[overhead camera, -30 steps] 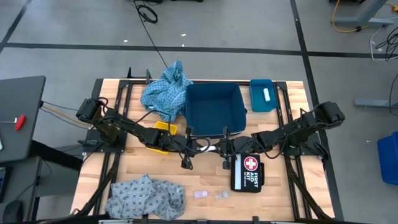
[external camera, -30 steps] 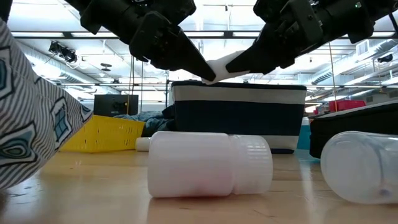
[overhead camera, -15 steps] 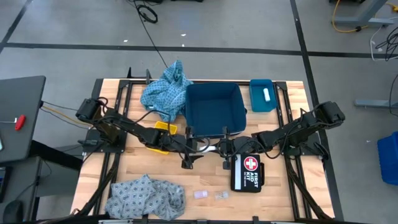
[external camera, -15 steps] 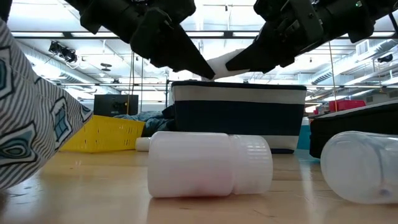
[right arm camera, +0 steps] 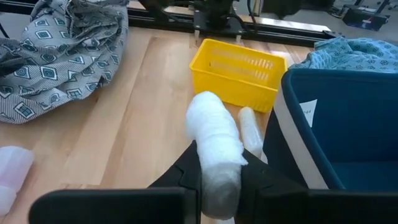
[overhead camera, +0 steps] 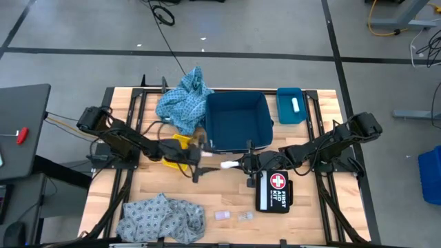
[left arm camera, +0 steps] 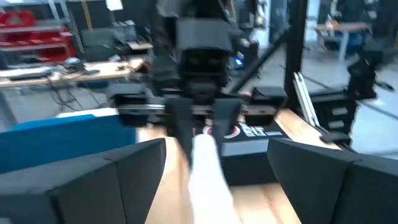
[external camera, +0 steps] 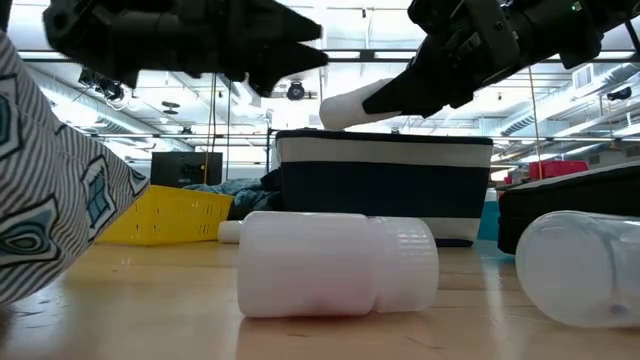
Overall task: Pick & place medical supplies in basket/bin
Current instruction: Put the bottom white rolled gauze into the blue bin
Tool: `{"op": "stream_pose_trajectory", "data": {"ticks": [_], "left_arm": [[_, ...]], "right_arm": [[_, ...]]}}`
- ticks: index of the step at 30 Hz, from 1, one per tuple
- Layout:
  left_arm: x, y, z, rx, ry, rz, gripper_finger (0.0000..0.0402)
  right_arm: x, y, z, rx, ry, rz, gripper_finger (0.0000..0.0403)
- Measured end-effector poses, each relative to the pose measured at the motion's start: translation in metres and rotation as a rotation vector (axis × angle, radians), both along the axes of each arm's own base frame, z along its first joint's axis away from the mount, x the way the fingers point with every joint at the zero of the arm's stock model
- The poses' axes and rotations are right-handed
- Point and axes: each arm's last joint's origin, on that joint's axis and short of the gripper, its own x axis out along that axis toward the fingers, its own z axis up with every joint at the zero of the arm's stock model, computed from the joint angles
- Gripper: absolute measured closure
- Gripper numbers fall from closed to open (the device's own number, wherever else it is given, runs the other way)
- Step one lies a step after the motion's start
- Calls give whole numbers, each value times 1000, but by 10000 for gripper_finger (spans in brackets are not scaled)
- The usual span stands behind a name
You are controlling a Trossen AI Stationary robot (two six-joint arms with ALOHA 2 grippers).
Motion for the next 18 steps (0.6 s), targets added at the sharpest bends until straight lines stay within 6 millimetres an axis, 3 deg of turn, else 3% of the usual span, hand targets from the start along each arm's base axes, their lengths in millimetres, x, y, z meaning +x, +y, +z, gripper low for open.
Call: {"op": "stream_pose_trajectory", "data": {"ticks": [10, 18], "left_arm": [[-68, 18, -11, -44, -13, 125, 119], [-93, 17, -26, -69, 7, 163, 120]], "right_arm": [[3, -3, 6, -36, -74, -88, 356], [4, -24, 19, -135, -214, -522, 356]]}}
